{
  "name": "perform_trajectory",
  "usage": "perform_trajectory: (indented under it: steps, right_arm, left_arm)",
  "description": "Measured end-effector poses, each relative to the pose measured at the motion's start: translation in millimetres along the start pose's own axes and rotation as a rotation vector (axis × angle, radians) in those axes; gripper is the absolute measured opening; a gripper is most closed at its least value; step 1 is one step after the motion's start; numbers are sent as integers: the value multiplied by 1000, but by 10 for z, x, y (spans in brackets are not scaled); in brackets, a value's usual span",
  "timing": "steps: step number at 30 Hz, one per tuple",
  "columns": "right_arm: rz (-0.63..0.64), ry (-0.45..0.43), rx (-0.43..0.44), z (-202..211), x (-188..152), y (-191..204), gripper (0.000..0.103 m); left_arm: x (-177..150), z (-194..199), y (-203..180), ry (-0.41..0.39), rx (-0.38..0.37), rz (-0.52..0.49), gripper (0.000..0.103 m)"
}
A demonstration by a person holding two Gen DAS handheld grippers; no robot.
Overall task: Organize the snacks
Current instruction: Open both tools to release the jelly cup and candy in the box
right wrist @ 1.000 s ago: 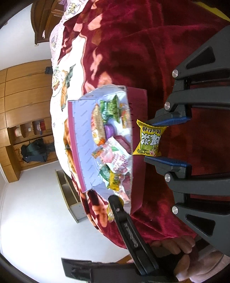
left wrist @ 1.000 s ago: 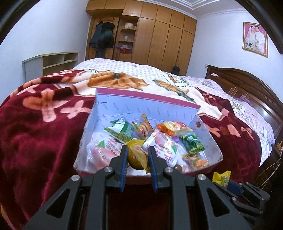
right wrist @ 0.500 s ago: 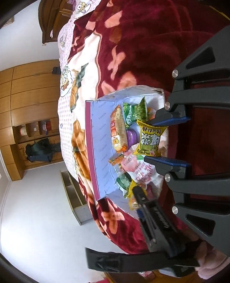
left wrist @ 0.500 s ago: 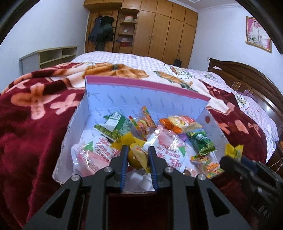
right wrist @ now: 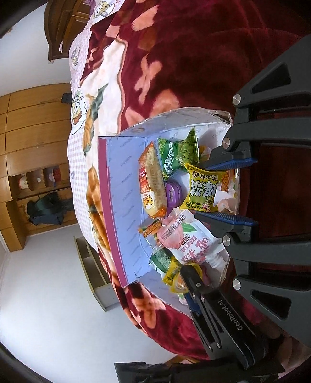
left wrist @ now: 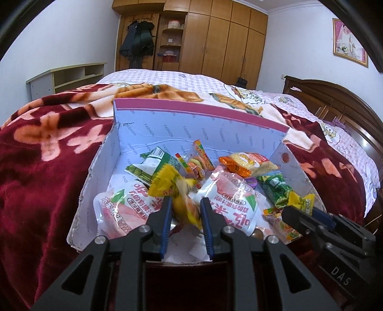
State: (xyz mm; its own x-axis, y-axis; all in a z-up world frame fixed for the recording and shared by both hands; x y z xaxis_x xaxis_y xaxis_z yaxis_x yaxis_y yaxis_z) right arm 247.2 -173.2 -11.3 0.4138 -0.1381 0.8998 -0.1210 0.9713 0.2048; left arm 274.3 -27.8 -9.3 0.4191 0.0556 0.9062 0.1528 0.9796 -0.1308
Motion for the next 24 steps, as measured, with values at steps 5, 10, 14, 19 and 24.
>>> perform_trajectory:
  steps: [5, 10, 14, 19, 24]
  right_arm:
    - [-6, 4, 0, 0, -8, 10, 33]
    - [-16, 8, 9, -6, -8, 16, 35]
    - [-38, -1, 35, 8, 17, 37, 41]
    - [-23, -25, 24, 65, 71, 53, 53]
    - [-21, -48, 18, 160, 121, 70, 59]
  left_arm:
    - [-1, -7, 6, 3, 3, -5, 27]
    - [0, -4, 16, 7, 9, -1, 35]
    - [11, 25, 18, 4, 9, 2, 38]
    - [67, 106, 31, -14, 28, 0, 54]
    - [125, 230, 30, -31, 39, -1, 60]
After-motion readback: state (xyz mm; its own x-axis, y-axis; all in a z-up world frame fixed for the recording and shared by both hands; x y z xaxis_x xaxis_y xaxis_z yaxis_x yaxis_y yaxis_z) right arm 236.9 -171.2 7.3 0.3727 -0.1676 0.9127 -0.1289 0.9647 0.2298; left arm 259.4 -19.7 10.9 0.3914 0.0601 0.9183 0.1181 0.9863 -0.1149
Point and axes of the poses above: each gripper's, at about its wrist camera, not at the fingertips, and z roughly against the way its jaws point, y to its left, x to its top, the point moved 10 cm from there along -z, roughly the way its jaws point, and after that the axes turned 14 degrees about -y, right-handed, at the moved point
